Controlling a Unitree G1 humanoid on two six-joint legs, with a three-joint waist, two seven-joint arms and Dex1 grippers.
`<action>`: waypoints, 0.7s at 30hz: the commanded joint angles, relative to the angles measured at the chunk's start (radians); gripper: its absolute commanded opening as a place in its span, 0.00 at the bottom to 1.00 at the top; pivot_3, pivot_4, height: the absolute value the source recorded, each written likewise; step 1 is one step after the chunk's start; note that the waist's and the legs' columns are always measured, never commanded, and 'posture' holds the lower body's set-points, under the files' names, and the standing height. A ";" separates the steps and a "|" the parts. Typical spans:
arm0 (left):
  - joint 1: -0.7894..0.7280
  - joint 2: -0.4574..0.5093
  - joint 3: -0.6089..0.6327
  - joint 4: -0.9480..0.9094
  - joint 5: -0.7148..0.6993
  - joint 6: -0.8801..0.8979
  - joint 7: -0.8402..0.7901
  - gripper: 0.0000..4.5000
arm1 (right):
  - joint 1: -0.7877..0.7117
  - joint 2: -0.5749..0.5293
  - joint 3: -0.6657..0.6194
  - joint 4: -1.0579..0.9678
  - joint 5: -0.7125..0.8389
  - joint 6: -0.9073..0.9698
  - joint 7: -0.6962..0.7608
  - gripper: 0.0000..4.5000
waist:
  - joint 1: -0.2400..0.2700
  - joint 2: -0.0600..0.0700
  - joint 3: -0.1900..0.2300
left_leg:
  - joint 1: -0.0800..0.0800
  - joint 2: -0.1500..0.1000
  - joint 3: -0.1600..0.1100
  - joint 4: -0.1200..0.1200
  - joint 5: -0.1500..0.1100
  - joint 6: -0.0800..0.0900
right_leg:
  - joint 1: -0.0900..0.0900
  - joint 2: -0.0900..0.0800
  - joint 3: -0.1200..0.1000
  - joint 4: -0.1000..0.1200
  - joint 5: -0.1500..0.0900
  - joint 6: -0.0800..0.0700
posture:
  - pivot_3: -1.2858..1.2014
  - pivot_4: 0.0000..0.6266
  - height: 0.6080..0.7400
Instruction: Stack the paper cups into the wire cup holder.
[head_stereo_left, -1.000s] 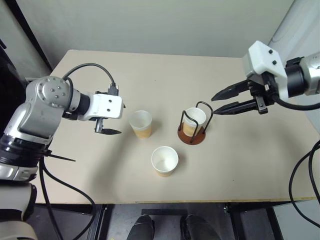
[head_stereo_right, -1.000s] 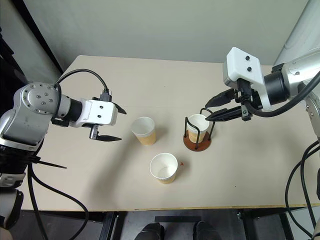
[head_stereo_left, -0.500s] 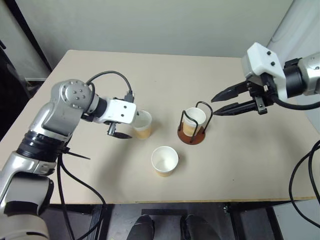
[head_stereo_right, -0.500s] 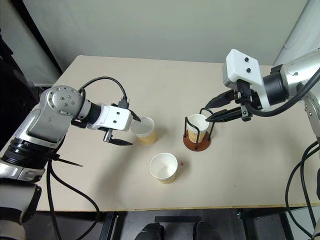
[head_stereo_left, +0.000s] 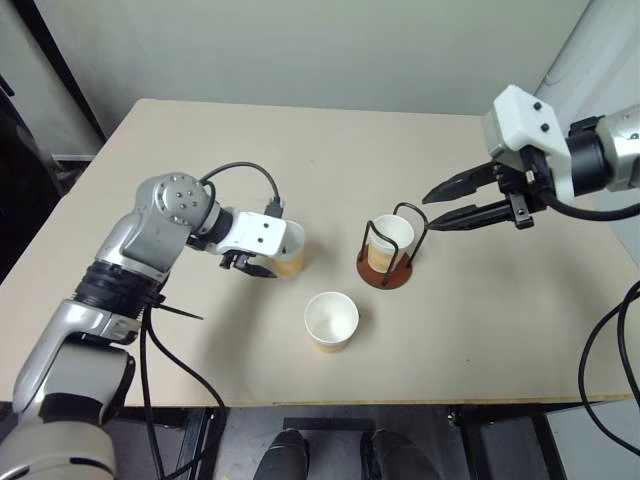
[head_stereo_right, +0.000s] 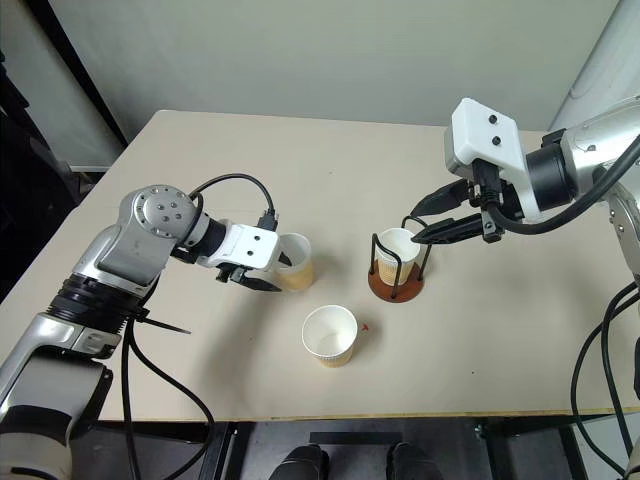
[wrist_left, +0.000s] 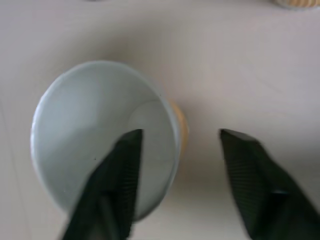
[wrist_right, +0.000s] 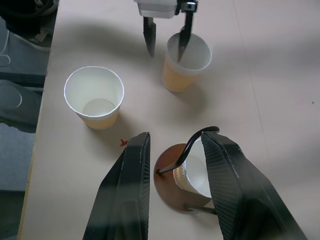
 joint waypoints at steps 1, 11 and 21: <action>-0.052 0.010 0.033 0.005 -0.047 0.010 -0.055 0.24 | -0.012 -0.024 -0.020 -0.006 -0.011 -0.009 -0.003 0.37 | 0.000 0.000 0.000 | 0.000 0.000 0.000 0.000 0.000 0.000 | 0.000 0.000 0.000 0.000 0.000 0.000 | 0.52 0.24 1.00; -0.152 0.138 0.021 -0.043 -0.293 0.176 -0.105 0.01 | 0.000 -0.034 -0.008 0.037 -0.033 -0.047 0.020 0.37 | 0.000 0.000 0.000 | -0.003 0.000 0.000 0.005 -0.003 0.005 | -0.001 0.000 0.000 0.000 0.001 0.002 | 0.52 0.24 1.00; -0.412 0.066 0.017 0.106 -0.434 0.319 -0.105 0.01 | 0.061 -0.045 -0.009 0.101 -0.090 -0.138 0.017 0.37 | 0.007 0.000 0.000 | -0.006 -0.001 0.000 0.009 -0.003 0.006 | -0.002 -0.002 0.000 -0.001 0.003 0.005 | 0.52 0.24 1.00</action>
